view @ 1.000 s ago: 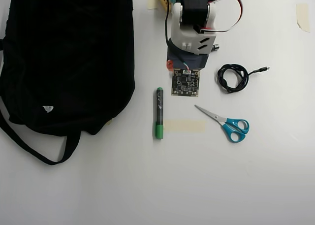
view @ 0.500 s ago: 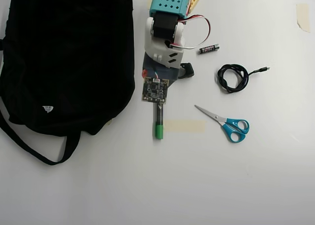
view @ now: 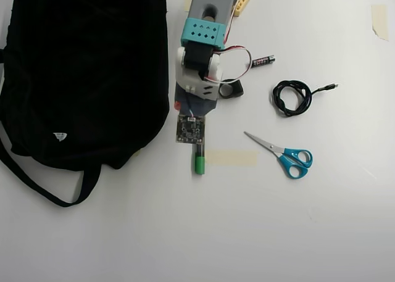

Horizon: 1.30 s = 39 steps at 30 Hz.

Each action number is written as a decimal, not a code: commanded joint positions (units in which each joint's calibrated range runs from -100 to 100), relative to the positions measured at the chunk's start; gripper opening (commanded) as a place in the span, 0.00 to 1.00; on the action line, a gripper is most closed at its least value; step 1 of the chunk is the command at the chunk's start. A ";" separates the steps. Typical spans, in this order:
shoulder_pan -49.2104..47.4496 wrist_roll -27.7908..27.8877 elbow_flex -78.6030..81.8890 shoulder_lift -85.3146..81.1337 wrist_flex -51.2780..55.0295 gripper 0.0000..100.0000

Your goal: Put the green marker into the black bag

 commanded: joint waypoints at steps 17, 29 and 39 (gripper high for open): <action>-0.06 3.92 -11.83 10.99 -1.12 0.03; -1.63 3.29 -15.33 13.31 0.34 0.15; -2.82 3.19 -15.33 13.31 0.09 0.22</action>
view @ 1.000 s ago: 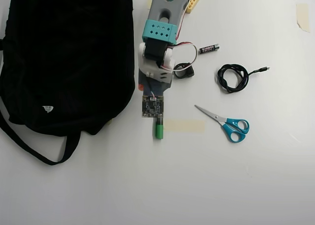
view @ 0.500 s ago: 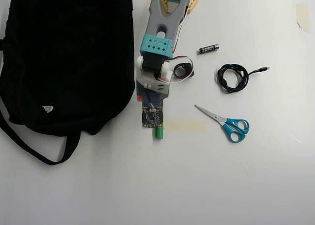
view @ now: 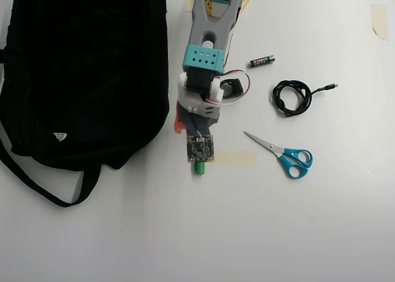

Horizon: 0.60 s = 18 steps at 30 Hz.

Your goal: Put the green marker into the black bag

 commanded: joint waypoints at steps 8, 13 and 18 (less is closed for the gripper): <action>-2.78 -1.80 -2.70 -0.80 0.34 0.32; -4.13 -4.27 -2.96 -0.72 0.60 0.35; -4.88 -5.16 -3.32 -0.72 0.60 0.35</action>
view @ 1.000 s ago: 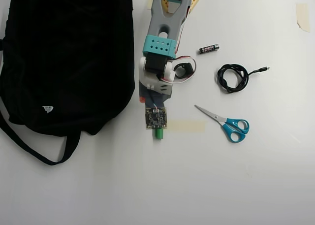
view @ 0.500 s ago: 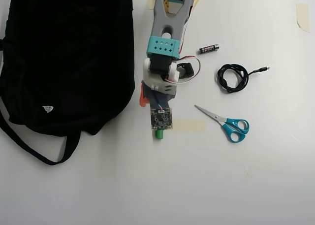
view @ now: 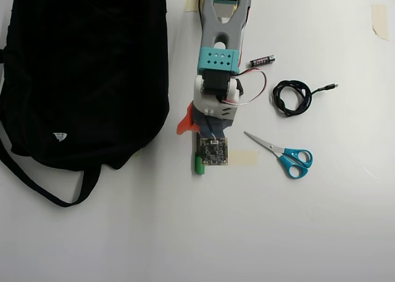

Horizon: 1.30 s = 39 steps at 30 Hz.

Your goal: Put the green marker into the black bag

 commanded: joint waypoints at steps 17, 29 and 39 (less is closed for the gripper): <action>-1.58 -8.56 -2.61 0.03 -0.34 0.37; -0.46 -8.56 -2.79 3.93 -1.29 0.38; 2.68 -8.51 -2.43 4.01 -1.38 0.38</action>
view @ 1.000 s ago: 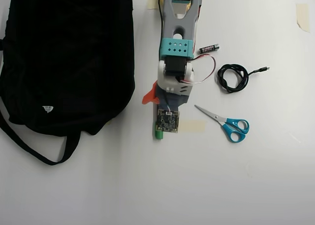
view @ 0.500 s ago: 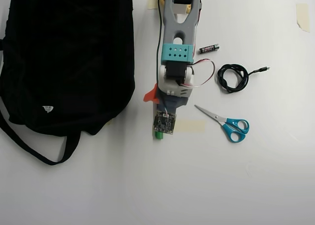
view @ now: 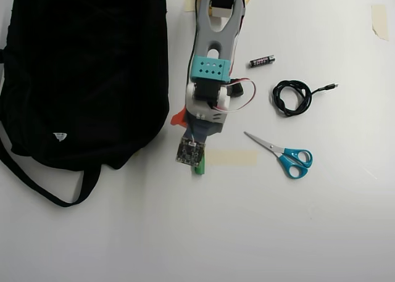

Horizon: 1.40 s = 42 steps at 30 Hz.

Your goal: Put the green marker into the black bag

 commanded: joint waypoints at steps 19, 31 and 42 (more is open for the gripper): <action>0.70 -0.16 -2.67 1.94 -3.70 0.38; -0.80 -0.16 -2.76 2.77 -3.88 0.38; -1.25 -0.32 -2.76 4.18 -4.13 0.37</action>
